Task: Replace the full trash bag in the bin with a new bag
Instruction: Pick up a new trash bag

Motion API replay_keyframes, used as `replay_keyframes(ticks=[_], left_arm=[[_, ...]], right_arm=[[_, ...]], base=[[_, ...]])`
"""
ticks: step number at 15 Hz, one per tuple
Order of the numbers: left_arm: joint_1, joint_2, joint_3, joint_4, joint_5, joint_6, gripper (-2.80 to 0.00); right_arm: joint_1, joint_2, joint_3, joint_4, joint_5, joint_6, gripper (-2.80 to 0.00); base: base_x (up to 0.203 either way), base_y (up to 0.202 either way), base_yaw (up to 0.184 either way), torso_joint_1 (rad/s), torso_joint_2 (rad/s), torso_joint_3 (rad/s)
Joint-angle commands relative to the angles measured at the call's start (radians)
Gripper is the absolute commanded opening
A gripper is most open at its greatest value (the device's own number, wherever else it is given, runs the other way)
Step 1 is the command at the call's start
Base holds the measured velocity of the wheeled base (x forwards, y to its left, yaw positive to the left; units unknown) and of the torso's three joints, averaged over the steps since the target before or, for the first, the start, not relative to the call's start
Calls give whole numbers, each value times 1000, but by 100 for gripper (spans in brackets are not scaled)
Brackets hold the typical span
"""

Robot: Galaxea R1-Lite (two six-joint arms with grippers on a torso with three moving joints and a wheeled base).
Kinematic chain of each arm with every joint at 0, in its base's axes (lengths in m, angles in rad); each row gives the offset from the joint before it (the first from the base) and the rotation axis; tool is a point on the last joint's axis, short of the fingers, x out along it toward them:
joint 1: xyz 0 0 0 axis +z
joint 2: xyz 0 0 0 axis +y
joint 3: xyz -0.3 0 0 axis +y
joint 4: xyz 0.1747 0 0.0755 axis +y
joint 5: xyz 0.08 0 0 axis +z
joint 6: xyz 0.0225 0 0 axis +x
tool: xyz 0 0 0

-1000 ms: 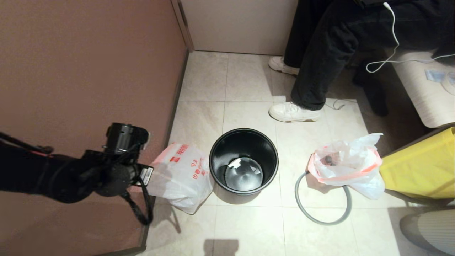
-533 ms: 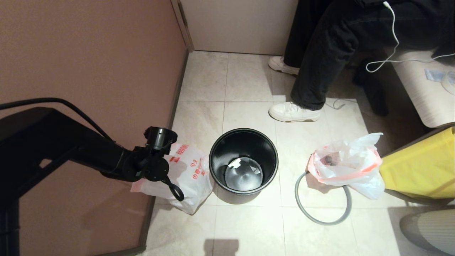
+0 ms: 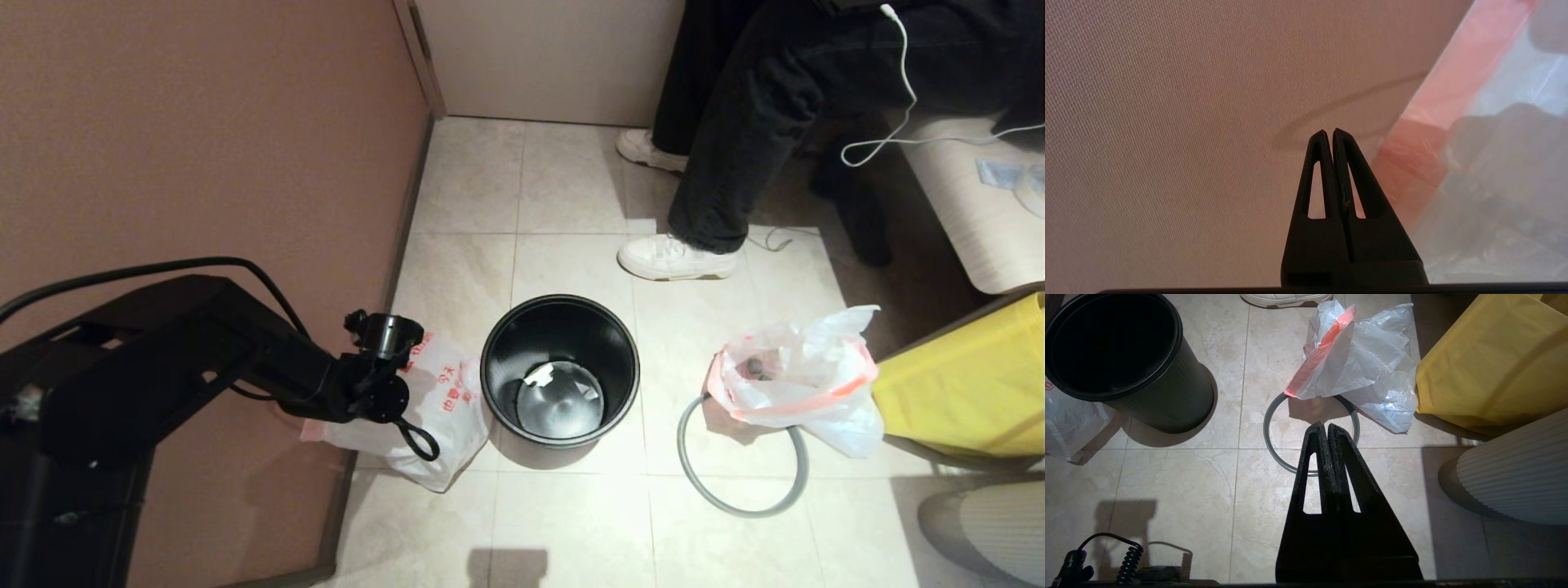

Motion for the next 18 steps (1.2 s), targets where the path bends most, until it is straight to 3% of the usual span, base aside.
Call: replay_keyframes(ticks=[1,5,7,9,11,14,16,18], left_arm=[[0,13,10,-1,9,1,-280],[-3,53,35,1,-9,-11,-280],[-24,95,29,24,-72,-135,-280],[-55,96,32,151,-156,-241,-280],[-109,91,-10,381,-288,-393,-280],[-200,102,-171,739,-567,-589,-280],[-274,120,-226,835,-686,-642,-280],[-303,64,-217,846,-737,-659,-280]], right_arm=[[1,2,0,0,0,0,-280],[1,1,0,0,0,0,-280],[1,2,0,0,0,0,-280],[1,1,0,0,0,0,-280],[1,2,0,0,0,0,-280],[0,2,0,0,0,0,-280],[1,1,0,0,0,0,-280],[1,1,0,0,0,0,-280]], base=[[0,0,0,0,0,0],[0,0,0,0,0,0],[0,0,0,0,0,0],[0,0,0,0,0,0],[0,0,0,0,0,0],[0,0,0,0,0,0],[0,0,0,0,0,0],[0,0,0,0,0,0]])
